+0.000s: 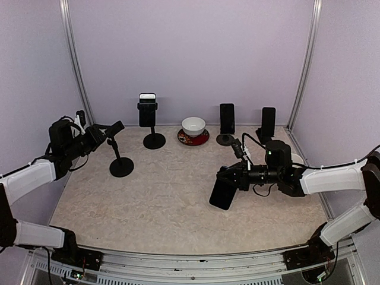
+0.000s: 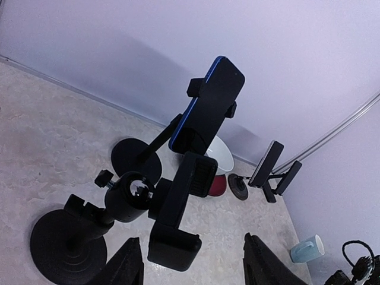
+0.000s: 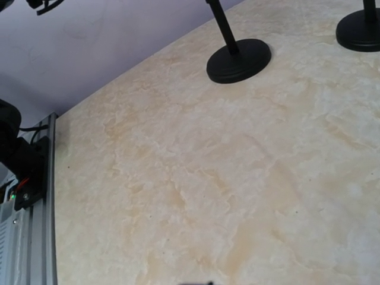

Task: Place the phone on the phone stand
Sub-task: Pick up the phone stand from the corner of the board.

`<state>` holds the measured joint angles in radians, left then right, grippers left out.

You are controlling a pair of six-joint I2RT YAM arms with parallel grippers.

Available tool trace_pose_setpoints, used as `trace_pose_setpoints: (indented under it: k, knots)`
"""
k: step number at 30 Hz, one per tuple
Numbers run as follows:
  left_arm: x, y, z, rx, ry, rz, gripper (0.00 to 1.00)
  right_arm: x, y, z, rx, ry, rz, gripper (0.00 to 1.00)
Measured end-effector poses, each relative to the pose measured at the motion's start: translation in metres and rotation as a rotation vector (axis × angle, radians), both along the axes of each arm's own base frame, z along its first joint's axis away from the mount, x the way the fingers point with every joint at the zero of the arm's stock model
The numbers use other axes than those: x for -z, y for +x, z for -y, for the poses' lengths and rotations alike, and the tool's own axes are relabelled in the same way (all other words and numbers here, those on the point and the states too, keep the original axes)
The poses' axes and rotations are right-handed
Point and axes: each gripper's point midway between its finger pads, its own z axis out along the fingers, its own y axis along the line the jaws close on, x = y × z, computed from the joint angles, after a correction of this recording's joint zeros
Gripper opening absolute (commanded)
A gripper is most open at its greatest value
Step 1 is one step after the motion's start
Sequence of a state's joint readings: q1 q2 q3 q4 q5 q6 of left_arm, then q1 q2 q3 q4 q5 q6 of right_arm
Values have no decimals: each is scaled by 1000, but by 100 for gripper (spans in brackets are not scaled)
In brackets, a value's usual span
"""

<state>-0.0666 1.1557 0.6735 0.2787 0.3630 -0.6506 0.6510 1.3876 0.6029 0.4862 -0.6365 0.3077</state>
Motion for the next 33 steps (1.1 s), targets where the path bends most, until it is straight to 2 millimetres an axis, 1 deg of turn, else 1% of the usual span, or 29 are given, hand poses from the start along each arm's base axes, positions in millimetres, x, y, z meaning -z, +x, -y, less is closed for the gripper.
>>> trace_pose_setpoints:
  k: [8, 11, 19, 21, 27, 30, 33]
  knots:
    - [4, 3, 1, 5, -2, -3, 54, -1, -1, -1, -7, 5, 3, 0]
    - [6, 2, 1, 2, -3, -8, 51, -1, -1, -1, -7, 5, 3, 0]
    - [10, 5, 0, -1, -7, -8, 47, -1, -1, -1, -11, 6, 2, 0]
    - [11, 6, 0, -1, -6, -9, 45, -1, -1, -1, -13, 7, 3, 0]
    - [12, 8, 2, 5, -13, -5, 29, -1, -1, -1, -14, 8, 4, 0]
    - [12, 9, 2, 5, -14, 0, 27, 0, -1, -2, -15, 6, 1, 0]
    - [11, 10, 1, 4, -10, 7, 22, 2, -2, -2, -17, 4, -3, 0]
